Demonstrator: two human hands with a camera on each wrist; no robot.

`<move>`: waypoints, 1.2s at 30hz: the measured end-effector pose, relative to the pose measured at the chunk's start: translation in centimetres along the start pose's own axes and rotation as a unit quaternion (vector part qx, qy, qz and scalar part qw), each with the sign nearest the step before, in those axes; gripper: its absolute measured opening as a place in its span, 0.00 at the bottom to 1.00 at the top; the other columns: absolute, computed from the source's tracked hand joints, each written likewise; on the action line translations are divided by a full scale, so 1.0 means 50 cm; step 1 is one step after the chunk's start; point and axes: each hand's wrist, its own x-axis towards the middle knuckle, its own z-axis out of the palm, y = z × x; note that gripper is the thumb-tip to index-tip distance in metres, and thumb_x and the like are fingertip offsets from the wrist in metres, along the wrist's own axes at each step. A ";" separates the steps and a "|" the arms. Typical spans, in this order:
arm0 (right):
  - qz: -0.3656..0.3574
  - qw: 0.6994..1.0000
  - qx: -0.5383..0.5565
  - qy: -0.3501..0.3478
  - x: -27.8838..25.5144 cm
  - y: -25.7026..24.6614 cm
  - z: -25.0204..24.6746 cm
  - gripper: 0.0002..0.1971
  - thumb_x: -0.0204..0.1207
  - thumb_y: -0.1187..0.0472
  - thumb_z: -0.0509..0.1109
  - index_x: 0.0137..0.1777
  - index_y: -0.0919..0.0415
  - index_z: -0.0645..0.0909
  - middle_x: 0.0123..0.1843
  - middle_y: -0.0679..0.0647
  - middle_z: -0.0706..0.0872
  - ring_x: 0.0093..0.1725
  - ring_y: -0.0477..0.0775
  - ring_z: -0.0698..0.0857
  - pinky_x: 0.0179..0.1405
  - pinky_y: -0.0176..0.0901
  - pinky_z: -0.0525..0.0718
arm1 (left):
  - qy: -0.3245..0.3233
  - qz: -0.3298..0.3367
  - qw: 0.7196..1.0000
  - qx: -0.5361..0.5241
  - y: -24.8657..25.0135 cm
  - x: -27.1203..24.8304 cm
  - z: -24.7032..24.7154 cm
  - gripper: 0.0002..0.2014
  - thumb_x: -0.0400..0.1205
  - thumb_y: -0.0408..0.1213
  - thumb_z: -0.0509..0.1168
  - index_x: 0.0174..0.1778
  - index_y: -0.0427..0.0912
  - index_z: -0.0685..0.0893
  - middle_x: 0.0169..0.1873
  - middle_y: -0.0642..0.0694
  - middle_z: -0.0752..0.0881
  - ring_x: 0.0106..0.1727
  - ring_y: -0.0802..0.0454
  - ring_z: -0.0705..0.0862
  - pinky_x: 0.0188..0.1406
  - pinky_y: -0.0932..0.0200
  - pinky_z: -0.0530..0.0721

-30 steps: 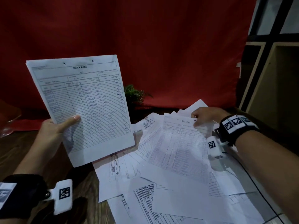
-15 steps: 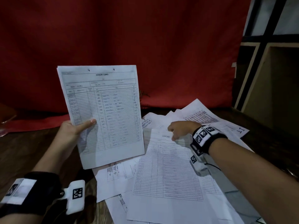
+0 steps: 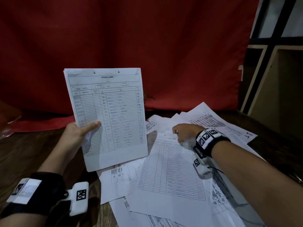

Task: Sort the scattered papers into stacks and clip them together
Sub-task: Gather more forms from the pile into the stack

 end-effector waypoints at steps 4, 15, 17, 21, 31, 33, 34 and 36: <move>-0.035 0.998 0.010 0.050 -0.015 -0.015 -0.016 0.10 0.73 0.70 0.69 0.49 0.56 0.76 0.44 0.46 0.77 0.40 0.48 0.76 0.34 0.40 0.73 | 0.000 0.006 1.000 0.007 -0.002 0.009 -0.007 0.15 0.83 0.36 0.77 0.65 0.39 0.91 0.60 0.47 0.95 0.63 0.45 0.94 0.68 0.45 0.86; -0.196 0.945 0.109 0.238 -0.142 -0.104 -0.250 0.20 0.77 0.63 0.77 0.65 0.44 0.82 0.60 0.42 0.88 0.60 0.39 0.84 0.61 0.40 0.80 | 0.175 0.100 0.980 0.007 0.035 0.057 -0.041 0.18 0.85 0.35 0.77 0.69 0.34 0.88 0.48 0.56 0.89 0.53 0.48 0.90 0.49 0.61 0.87; -0.228 0.933 0.102 0.258 -0.165 -0.138 -0.286 0.12 0.76 0.64 0.76 0.55 0.46 0.85 0.48 0.36 0.88 0.49 0.29 0.83 0.51 0.29 0.76 | 0.155 0.110 0.982 0.023 0.047 0.057 -0.024 0.16 0.85 0.34 0.77 0.67 0.33 0.89 0.50 0.48 0.91 0.50 0.49 0.91 0.46 0.64 0.89; -0.276 0.900 0.125 0.312 -0.180 -0.207 -0.329 0.04 0.76 0.63 0.76 0.46 0.53 0.85 0.44 0.39 0.87 0.44 0.32 0.83 0.45 0.27 0.74 | 0.067 0.095 0.991 0.063 0.064 0.045 0.020 0.02 0.83 0.32 0.77 0.48 0.42 0.91 0.46 0.47 0.93 0.38 0.65 0.92 0.37 0.67 0.91; -0.251 0.897 -0.024 0.364 -0.182 -0.305 -0.378 0.02 0.80 0.56 0.72 0.49 0.50 0.80 0.76 0.53 0.76 0.81 0.57 0.68 0.81 0.58 0.56 | -0.103 0.132 0.983 0.079 0.061 -0.027 0.099 0.20 0.87 0.24 0.69 0.36 0.52 0.92 0.35 0.51 0.92 0.37 0.57 0.90 0.39 0.56 0.91; -0.237 0.912 -0.020 0.334 -0.179 -0.306 -0.382 0.02 0.80 0.58 0.70 0.46 0.51 0.80 0.55 0.45 0.83 0.61 0.52 0.78 0.68 0.51 0.68 | -0.110 0.116 0.984 0.079 0.056 -0.031 0.102 0.17 0.88 0.30 0.71 0.37 0.54 0.94 0.36 0.50 0.92 0.38 0.54 0.91 0.42 0.46 0.92; -0.233 0.918 -0.012 0.320 -0.177 -0.308 -0.382 0.02 0.79 0.60 0.70 0.45 0.53 0.81 0.48 0.43 0.82 0.54 0.51 0.80 0.62 0.51 0.72 | -0.118 0.105 0.984 0.079 0.054 -0.034 0.105 0.15 0.89 0.33 0.71 0.40 0.54 0.95 0.38 0.48 0.93 0.40 0.51 0.92 0.46 0.39 0.93; -0.231 0.921 0.009 0.315 -0.171 -0.307 -0.383 0.05 0.78 0.63 0.68 0.43 0.53 0.81 0.44 0.43 0.83 0.50 0.53 0.83 0.52 0.52 0.80 | -0.117 0.076 0.990 0.039 0.053 -0.036 0.107 0.13 0.92 0.42 0.65 0.49 0.50 0.96 0.44 0.45 0.95 0.46 0.45 0.94 0.59 0.27 0.91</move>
